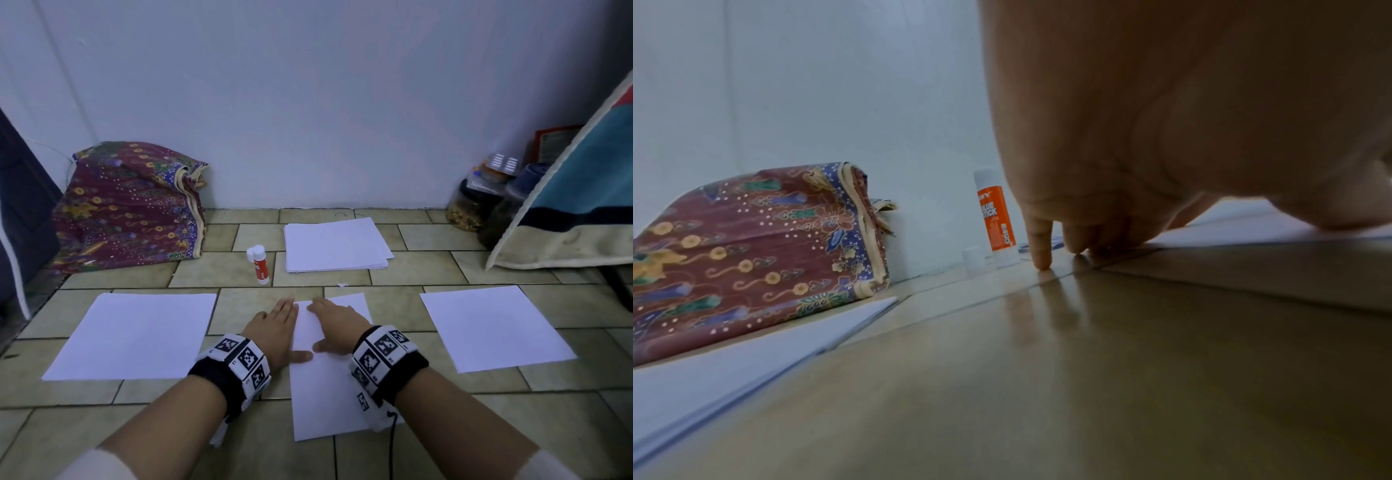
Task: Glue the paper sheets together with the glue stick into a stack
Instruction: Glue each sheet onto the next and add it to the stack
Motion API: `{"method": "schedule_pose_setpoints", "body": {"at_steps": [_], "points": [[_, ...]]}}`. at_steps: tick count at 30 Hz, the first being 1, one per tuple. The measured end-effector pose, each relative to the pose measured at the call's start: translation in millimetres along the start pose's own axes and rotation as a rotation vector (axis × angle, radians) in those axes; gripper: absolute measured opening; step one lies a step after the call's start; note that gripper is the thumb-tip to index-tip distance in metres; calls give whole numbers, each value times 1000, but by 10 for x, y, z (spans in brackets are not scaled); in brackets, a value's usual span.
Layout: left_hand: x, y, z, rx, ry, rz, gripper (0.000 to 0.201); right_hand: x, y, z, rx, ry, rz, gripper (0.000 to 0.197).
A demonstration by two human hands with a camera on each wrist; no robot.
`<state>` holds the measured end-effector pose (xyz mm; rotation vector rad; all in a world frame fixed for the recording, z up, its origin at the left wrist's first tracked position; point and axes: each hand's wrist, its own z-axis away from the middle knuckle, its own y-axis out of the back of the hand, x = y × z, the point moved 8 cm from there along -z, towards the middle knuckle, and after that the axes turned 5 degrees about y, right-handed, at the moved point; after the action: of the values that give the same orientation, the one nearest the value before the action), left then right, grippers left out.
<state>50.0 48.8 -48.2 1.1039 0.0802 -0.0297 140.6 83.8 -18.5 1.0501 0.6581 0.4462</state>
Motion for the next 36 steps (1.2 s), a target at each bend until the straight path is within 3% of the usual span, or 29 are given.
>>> {"method": "schedule_pose_setpoints", "body": {"at_steps": [6,11,13,15,18,20,23,25,29,36], "points": [[-22,-34,-12,-29,3,-21,97,622,113,182,30,-225,-71,72],[-24,24,1,-10,-4,-57,95,572,188,205,21,-209,88,68],[-18,133,23,44,-28,-73,86,476,228,175,35,-219,263,59],[-27,294,50,145,-57,-22,65,375,257,156,58,-242,352,44],[-120,432,65,192,-73,113,39,260,151,101,6,-210,250,38],[-153,420,49,177,-119,170,51,144,90,66,-22,-122,209,39],[-134,255,27,57,-159,177,107,-59,12,24,-48,54,164,56],[-111,123,54,-56,-125,112,125,-170,-54,10,-112,139,96,74],[-142,24,92,-152,-76,48,128,-87,-35,-19,-141,134,12,82],[-249,62,58,-191,-84,53,127,763,237,175,-96,-95,-25,81]]}}
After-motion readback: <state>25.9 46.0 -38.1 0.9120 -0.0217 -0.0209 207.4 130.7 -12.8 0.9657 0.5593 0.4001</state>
